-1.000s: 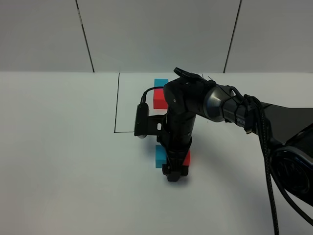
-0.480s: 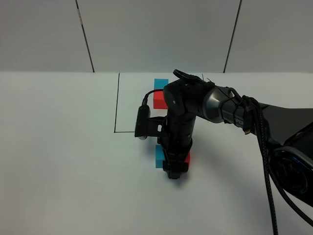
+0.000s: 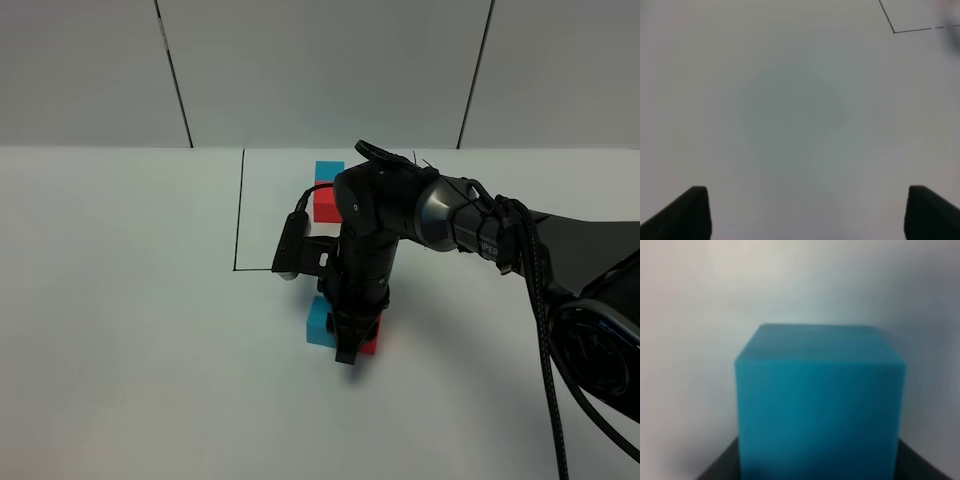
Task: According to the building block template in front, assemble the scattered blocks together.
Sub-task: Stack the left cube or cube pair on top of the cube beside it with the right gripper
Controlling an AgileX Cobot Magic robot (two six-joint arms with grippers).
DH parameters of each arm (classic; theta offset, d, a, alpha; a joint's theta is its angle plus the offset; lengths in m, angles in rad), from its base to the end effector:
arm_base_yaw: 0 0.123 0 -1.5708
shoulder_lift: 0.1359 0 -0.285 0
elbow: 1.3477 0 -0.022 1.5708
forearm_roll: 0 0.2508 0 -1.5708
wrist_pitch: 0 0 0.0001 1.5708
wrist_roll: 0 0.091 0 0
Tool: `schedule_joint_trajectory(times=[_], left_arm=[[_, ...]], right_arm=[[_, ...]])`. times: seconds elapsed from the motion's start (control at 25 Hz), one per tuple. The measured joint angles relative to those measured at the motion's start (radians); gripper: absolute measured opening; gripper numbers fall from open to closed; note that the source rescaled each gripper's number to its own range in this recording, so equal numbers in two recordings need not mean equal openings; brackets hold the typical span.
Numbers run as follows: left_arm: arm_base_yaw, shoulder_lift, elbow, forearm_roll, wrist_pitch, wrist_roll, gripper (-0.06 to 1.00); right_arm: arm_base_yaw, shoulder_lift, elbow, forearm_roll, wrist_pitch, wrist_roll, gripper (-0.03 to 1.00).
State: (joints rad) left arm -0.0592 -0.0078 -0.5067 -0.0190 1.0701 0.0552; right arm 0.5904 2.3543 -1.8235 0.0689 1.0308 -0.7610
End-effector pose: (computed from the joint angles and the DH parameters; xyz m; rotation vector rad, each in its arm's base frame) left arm -0.0073 -0.0011 0.2783 0.1177 2.0357 -0.0252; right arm 0.3886 0.2669 0.1176 -1.8621 2.4022 0.0796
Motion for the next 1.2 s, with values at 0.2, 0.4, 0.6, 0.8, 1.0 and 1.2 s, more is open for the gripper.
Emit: schedule_joint_trajectory(times=[0.2, 0.4, 0.6, 0.8, 1.0, 1.2], left_arm=[[0.000, 0.000, 0.000, 0.000, 0.000, 0.000, 0.69], [0.000, 0.000, 0.000, 0.000, 0.000, 0.000, 0.69], [0.000, 0.000, 0.000, 0.000, 0.000, 0.000, 0.69], [0.000, 0.000, 0.000, 0.000, 0.000, 0.000, 0.69], [0.000, 0.000, 0.000, 0.000, 0.000, 0.000, 0.69], [0.000, 0.000, 0.000, 0.000, 0.000, 0.000, 0.69]], right_arm=[[0.000, -0.016, 0.000, 0.009, -0.009, 0.189, 0.00], [-0.010, -0.057, 0.000, 0.013, 0.011, 0.536, 0.00], [-0.031, -0.064, 0.000, 0.000, 0.052, 1.018, 0.00], [-0.031, -0.064, 0.000, -0.062, 0.056, 1.287, 0.00], [-0.027, -0.064, 0.000, -0.079, 0.049, 1.403, 0.00], [-0.013, -0.046, 0.000, -0.060, 0.026, 1.410, 0.00]])
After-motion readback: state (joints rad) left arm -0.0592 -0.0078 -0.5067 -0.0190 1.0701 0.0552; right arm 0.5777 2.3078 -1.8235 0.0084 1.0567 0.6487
